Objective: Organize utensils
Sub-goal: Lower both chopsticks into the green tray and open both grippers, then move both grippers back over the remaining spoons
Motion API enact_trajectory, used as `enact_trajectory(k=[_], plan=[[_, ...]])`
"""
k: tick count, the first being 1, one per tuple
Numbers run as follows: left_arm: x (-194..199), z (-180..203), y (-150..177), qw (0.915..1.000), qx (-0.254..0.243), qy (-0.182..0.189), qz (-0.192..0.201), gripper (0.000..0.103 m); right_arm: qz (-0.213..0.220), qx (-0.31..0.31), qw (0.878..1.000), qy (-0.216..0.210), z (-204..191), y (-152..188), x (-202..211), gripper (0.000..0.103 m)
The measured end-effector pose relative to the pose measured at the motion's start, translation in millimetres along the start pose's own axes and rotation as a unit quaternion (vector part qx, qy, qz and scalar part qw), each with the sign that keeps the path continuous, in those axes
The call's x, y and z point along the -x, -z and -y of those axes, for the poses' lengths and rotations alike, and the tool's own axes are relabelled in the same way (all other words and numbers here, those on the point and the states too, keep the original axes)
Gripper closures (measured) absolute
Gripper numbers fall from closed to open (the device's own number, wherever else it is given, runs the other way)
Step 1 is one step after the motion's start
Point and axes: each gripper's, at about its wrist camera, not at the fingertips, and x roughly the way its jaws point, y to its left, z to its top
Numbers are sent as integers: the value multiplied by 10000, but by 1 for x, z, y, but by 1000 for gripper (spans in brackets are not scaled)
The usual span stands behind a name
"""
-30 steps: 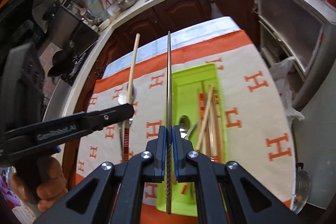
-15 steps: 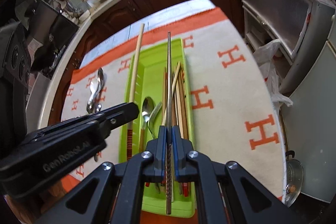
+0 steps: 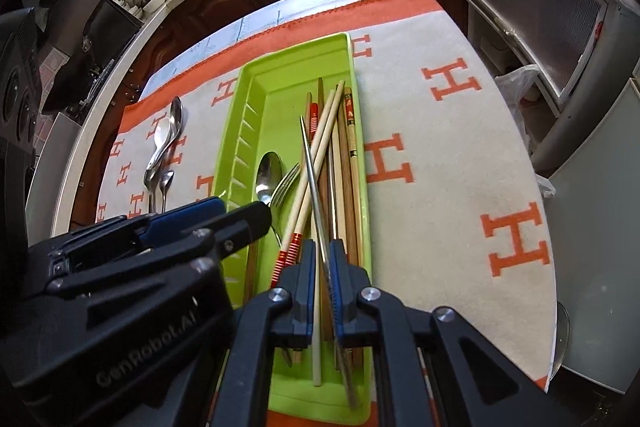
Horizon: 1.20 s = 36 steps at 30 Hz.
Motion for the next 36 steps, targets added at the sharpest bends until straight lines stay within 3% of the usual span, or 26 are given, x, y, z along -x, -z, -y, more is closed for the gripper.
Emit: enact_trajectory(k=[22, 29, 36], plan=[[50, -31, 26, 9982, 96, -283, 513, 66, 124, 233, 9996, 50, -30, 15, 21, 96], [71, -61, 36, 9963, 288, -369, 714, 66, 140, 445, 9988, 129, -53, 20, 27, 96], [91, -128, 43, 9910, 833, -593, 859, 66, 89, 726, 9970, 253, -82, 19, 24, 96]])
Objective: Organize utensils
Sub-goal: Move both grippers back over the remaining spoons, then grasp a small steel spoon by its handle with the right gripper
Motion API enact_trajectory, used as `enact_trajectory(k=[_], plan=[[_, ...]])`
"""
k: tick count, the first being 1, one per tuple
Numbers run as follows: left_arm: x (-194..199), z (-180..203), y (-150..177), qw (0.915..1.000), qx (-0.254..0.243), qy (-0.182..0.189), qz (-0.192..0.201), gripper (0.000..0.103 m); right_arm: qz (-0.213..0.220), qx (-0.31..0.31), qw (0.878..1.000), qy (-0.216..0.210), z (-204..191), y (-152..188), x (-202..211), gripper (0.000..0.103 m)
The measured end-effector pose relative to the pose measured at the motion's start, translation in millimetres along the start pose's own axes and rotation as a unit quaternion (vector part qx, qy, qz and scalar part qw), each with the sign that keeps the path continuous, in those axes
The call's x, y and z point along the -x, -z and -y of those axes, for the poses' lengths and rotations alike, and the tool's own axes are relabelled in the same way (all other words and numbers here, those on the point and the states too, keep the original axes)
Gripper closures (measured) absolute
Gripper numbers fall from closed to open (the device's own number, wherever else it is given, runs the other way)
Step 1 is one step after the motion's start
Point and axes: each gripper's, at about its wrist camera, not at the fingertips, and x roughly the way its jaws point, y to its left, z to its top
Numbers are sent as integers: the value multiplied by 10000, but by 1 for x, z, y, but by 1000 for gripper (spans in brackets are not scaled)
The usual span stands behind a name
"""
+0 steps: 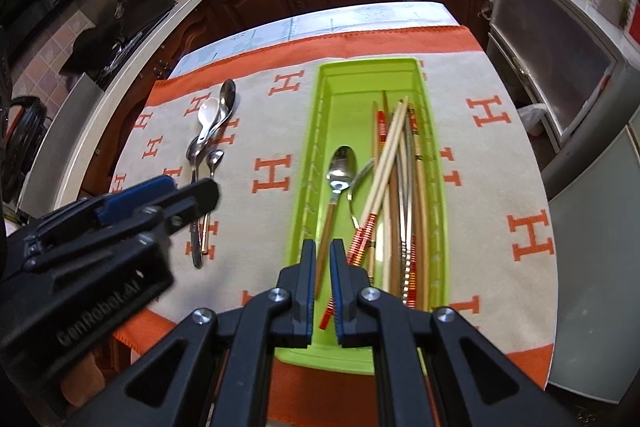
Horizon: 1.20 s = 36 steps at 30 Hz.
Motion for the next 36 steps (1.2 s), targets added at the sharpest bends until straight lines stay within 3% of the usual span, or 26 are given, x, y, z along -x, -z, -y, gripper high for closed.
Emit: enact_trajectory(k=[6, 14, 21, 36], plan=[[-8, -69, -10, 9991, 385, -102, -132, 67, -171, 122, 9995, -229, -26, -16, -9, 96], [-65, -126, -23, 9913, 909, 635, -710, 67, -433, 188, 9974, -553, -59, -43, -40, 96], [-120, -138, -31, 9789, 1267, 1107, -1158, 72, -817, 143, 9942, -682, -73, -56, -76, 96], [-137, -144, -32, 9775, 1363, 1021, -1248, 72, -1478, 28, 9828, -1107, -91, -72, -146, 96]])
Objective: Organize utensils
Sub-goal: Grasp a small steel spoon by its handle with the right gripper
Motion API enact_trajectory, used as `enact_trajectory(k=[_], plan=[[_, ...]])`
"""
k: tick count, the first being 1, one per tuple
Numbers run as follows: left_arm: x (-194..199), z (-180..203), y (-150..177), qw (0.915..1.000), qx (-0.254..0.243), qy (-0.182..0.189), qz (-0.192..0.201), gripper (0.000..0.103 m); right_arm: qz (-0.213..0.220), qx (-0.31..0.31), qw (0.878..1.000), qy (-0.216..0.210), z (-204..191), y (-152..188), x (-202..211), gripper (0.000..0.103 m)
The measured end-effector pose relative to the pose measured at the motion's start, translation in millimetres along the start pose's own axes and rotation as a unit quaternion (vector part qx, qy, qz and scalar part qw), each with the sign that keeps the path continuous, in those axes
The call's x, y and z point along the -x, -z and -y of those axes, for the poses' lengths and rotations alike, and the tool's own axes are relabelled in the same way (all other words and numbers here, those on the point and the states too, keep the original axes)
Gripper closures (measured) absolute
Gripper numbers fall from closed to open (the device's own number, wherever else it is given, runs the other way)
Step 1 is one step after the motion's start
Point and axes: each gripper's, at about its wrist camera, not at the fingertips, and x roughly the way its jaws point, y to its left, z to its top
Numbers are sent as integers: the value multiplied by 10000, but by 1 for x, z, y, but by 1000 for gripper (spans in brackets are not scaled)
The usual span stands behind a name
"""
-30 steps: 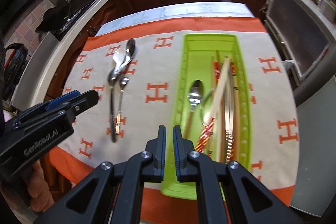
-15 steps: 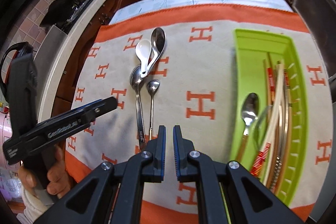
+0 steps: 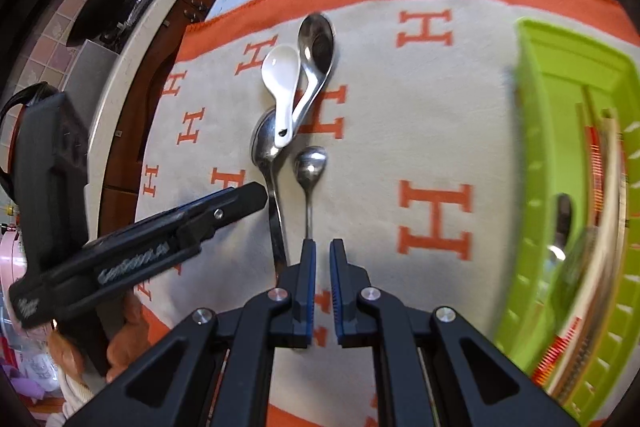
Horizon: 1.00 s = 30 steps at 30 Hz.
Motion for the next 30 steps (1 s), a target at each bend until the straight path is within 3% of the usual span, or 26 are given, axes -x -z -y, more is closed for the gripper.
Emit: enact_trajectory(k=[6, 18, 30], plan=[[3, -9, 0, 9999, 109, 22, 29, 72, -181, 210, 9992, 279, -17, -6, -29, 96], [2, -7, -2, 9999, 75, 148, 34, 72, 135, 973, 9908, 928, -36, -4, -34, 100], [-22, 18, -6, 9998, -132, 152, 82, 72, 128, -89, 9999, 62, 26, 3, -8, 100]])
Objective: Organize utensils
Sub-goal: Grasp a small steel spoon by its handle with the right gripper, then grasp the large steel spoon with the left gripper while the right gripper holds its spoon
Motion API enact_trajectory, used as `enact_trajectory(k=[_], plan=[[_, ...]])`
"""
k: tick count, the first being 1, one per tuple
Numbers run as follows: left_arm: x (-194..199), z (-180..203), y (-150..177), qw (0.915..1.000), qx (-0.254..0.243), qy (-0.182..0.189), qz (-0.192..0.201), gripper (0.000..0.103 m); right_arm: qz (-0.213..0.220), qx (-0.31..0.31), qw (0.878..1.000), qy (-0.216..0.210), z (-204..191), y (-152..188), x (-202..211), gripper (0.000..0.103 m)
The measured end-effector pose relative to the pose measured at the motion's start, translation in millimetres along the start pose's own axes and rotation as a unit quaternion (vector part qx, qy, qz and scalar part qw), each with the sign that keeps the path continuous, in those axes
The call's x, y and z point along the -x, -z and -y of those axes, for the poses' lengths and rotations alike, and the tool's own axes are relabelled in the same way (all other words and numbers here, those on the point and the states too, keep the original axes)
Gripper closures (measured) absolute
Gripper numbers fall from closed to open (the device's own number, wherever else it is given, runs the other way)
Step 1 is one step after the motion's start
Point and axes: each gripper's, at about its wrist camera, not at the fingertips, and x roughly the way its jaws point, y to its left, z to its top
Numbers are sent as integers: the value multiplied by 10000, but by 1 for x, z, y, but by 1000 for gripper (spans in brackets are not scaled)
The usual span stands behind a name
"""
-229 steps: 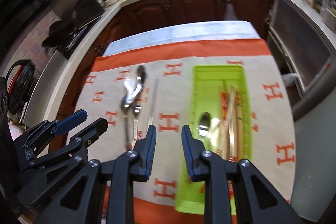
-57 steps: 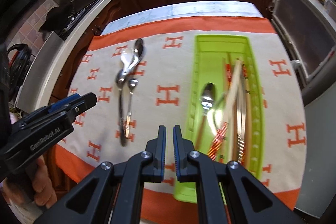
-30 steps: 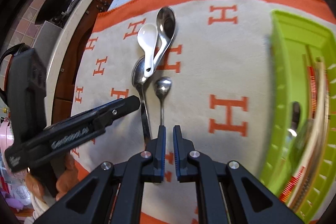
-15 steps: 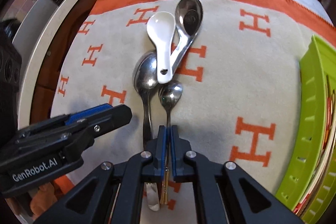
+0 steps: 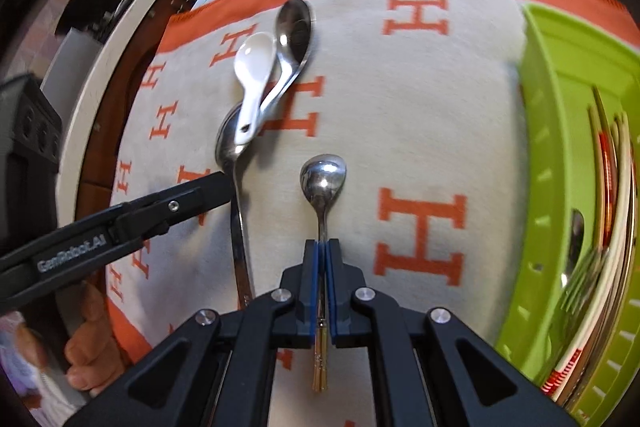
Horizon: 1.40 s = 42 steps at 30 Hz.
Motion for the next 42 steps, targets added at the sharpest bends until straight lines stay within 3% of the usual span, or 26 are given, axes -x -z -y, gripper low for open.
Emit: enact_trajectory(k=[5, 16, 25, 38, 42], plan=[[-9, 13, 4, 9996, -166, -232, 48, 99, 113, -264, 9988, -388, 14, 5, 13, 100], [2, 6, 26, 9993, 312, 81, 171, 101, 444, -366, 9955, -756, 21, 17, 47, 100], [37, 27, 52, 9976, -92, 339, 597, 103, 625, -346, 9932, -915, 25, 28, 63, 100], [71, 67, 63, 9931, -512, 937, 476, 103, 976, -508, 9880, -1087, 43, 52, 97, 100], [86, 96, 58, 9895, -697, 1201, 392, 103, 1157, -528, 9855, -1127, 49, 61, 118, 100]])
